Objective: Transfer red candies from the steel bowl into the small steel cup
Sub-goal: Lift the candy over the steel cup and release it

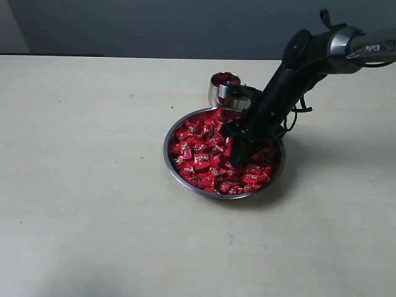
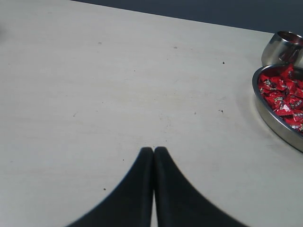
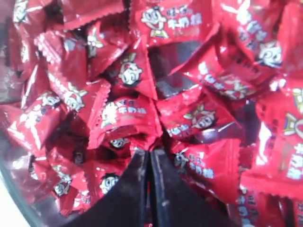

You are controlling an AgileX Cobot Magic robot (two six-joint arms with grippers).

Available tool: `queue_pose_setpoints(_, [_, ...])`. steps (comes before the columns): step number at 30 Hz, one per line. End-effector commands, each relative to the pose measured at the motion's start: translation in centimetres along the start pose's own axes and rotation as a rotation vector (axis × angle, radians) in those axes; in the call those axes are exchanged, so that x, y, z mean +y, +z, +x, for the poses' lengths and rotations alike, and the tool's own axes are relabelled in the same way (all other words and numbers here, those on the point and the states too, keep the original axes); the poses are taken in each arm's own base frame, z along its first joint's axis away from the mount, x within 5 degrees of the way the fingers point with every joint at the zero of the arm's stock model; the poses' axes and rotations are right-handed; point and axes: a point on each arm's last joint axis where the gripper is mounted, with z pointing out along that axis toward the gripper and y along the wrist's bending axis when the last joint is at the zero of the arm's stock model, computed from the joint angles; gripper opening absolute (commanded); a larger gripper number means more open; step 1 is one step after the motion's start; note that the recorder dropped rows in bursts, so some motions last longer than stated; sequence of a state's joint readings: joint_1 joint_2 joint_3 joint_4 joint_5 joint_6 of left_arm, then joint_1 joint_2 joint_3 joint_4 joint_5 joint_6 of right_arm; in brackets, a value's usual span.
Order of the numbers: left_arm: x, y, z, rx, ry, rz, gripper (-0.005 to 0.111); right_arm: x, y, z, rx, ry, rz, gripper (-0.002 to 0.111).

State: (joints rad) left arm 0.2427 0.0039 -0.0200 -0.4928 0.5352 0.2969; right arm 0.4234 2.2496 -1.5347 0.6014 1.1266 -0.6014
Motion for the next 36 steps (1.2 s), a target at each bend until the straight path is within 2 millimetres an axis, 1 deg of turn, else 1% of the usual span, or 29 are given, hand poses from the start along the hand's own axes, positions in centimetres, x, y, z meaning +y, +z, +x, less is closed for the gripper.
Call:
queue_pose_setpoints(1, [0.0, 0.0, -0.1, -0.010, -0.002, -0.004, 0.000, 1.1, -1.9, 0.0, -0.036, -0.028, 0.015, 0.000])
queue_pose_setpoints(2, [0.0, 0.0, -0.1, -0.010, -0.002, -0.004, 0.000, 1.2, -2.4, 0.0, -0.046, -0.032, 0.021, 0.000])
queue_pose_setpoints(3, [0.0, 0.0, -0.1, -0.010, -0.002, -0.004, 0.000, 1.7, -3.3, 0.0, -0.068, -0.052, 0.044, 0.000])
queue_pose_setpoints(5, [0.0, 0.0, -0.1, -0.010, -0.002, -0.004, 0.000, 2.2, -4.6, 0.0, -0.098, -0.079, 0.082, 0.000])
queue_pose_setpoints(8, [0.0, 0.0, -0.1, -0.010, -0.002, -0.004, 0.000, 2.4, -6.8, -0.2, -0.178, -0.115, 0.221, 0.000])
queue_pose_setpoints(11, [0.0, 0.0, -0.1, -0.010, -0.002, -0.004, 0.000, 2.3, -9.0, -1.7, -0.298, -0.130, 0.345, 0.000])
queue_pose_setpoints(12, [0.0, 0.0, -0.1, -0.010, -0.002, -0.004, 0.000, 2.4, -9.7, -2.7, -0.348, -0.143, 0.362, 0.000])
queue_pose_setpoints(16, [0.0, 0.0, -0.1, -0.010, -0.002, -0.004, 0.000, 2.2, -11.1, -5.3, -0.454, -0.147, 0.399, 0.000])
queue_pose_setpoints(20, [0.0, 0.0, -0.1, -0.010, -0.002, -0.004, 0.000, 1.2, -10.9, -7.9, -0.514, -0.139, 0.409, 0.000])
queue_pose_setpoints(23, [0.0, 0.0, -0.1, -0.010, -0.002, -0.004, 0.000, 0.3, -10.1, -9.3, -0.532, -0.136, 0.399, 0.000])
queue_pose_setpoints(25, [0.0, 0.0, -0.1, -0.010, -0.002, -0.004, 0.000, -0.3, -9.4, -10.0, -0.530, -0.134, 0.391, 0.003])
queue_pose_setpoints(27, [0.0, 0.0, -0.1, -0.010, -0.002, -0.004, 0.000, -0.6, -8.8, -10.2, -0.509, -0.128, 0.374, 0.011])
queue_pose_setpoints(31, [0.0, 0.0, -0.1, -0.010, -0.002, -0.004, 0.000, -0.5, -8.7, -10.0, -0.482, -0.128, 0.363, 0.039])
queue_pose_setpoints(32, [0.0, 0.0, -0.1, -0.010, -0.002, -0.004, 0.000, -0.3, -9.0, -9.9, -0.481, -0.126, 0.359, 0.042])
queue_pose_setpoints(36, [0.0, 0.0, -0.1, -0.010, -0.002, -0.004, 0.000, 1.3, -11.1, -9.2, -0.476, -0.098, 0.349, 0.042])
